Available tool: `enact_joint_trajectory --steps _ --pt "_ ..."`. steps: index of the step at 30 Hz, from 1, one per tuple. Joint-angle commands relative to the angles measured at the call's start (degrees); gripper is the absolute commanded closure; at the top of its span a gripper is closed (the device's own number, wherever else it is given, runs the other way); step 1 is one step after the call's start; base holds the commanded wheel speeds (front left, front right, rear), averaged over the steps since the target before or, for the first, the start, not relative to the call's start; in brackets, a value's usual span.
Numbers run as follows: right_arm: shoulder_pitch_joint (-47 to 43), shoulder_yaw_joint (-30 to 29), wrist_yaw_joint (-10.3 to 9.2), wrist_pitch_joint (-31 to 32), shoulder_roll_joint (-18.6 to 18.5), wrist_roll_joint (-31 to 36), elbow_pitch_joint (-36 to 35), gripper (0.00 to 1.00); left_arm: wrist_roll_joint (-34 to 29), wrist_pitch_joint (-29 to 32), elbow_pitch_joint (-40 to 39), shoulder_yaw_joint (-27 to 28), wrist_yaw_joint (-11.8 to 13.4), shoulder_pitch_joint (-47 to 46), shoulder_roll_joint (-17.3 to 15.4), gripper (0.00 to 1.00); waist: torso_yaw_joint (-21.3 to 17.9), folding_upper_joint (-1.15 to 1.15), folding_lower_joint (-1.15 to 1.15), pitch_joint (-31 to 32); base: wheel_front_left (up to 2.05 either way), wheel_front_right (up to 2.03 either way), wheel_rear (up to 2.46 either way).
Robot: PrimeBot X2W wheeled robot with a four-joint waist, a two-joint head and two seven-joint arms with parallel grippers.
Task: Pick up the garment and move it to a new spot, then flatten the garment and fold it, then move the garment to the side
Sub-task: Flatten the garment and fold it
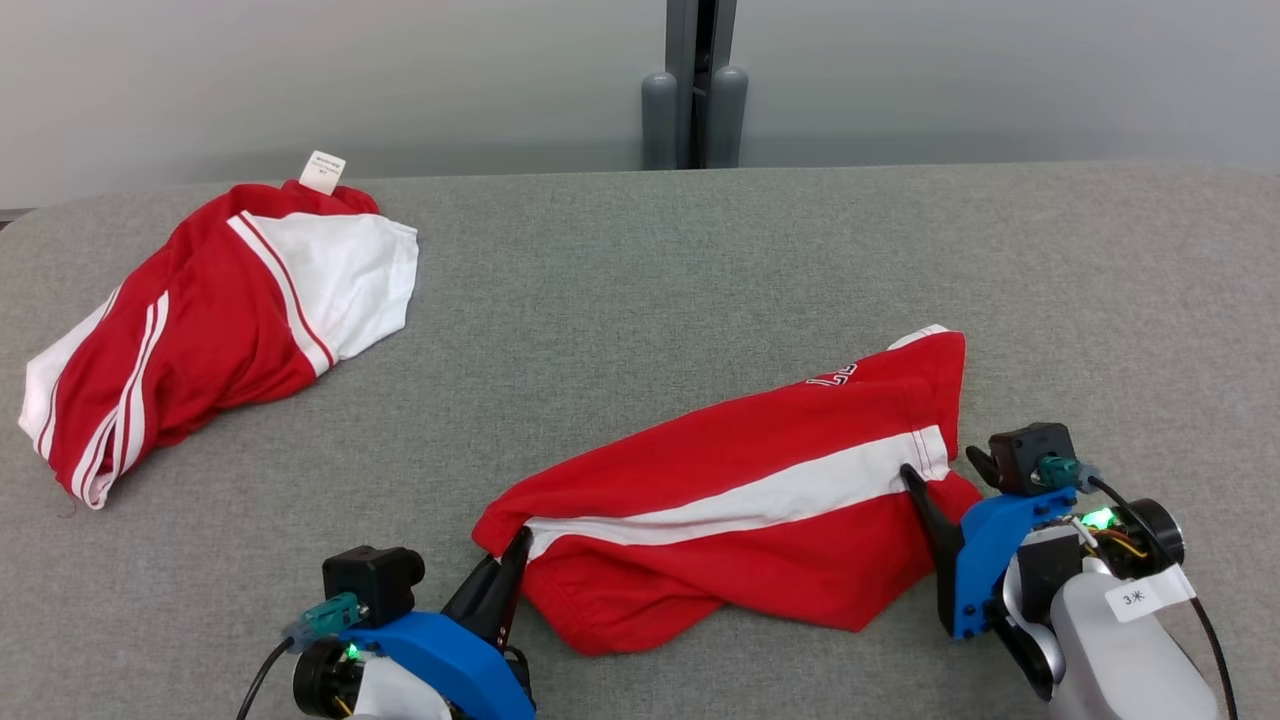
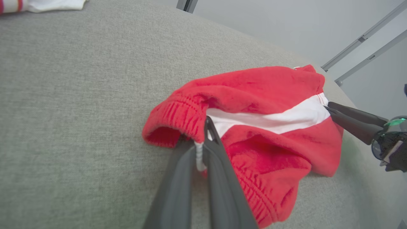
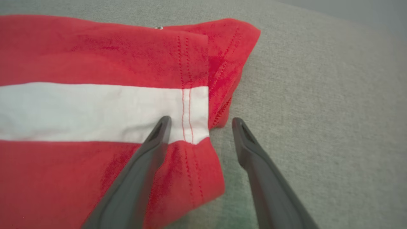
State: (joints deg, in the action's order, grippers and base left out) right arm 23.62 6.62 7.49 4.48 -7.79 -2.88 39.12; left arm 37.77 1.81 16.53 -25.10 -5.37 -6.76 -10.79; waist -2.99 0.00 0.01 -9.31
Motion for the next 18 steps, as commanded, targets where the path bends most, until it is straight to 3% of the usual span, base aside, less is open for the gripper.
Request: enact_joint_trajectory --steps 1,18 --pt "1.0 0.9 0.01 0.5 -0.3 -1.3 0.2 0.0 0.2 -0.5 0.2 -0.1 -0.1 0.0 -0.1 1.0 0.0 0.0 -0.01 0.0 0.0 0.0 0.0" --pt "-6.6 3.4 0.01 7.3 0.8 -12.1 -8.2 0.0 0.6 -2.5 2.4 1.4 1.2 0.1 -1.5 1.0 -0.5 0.0 -0.01 1.0 0.0 0.0 0.0"
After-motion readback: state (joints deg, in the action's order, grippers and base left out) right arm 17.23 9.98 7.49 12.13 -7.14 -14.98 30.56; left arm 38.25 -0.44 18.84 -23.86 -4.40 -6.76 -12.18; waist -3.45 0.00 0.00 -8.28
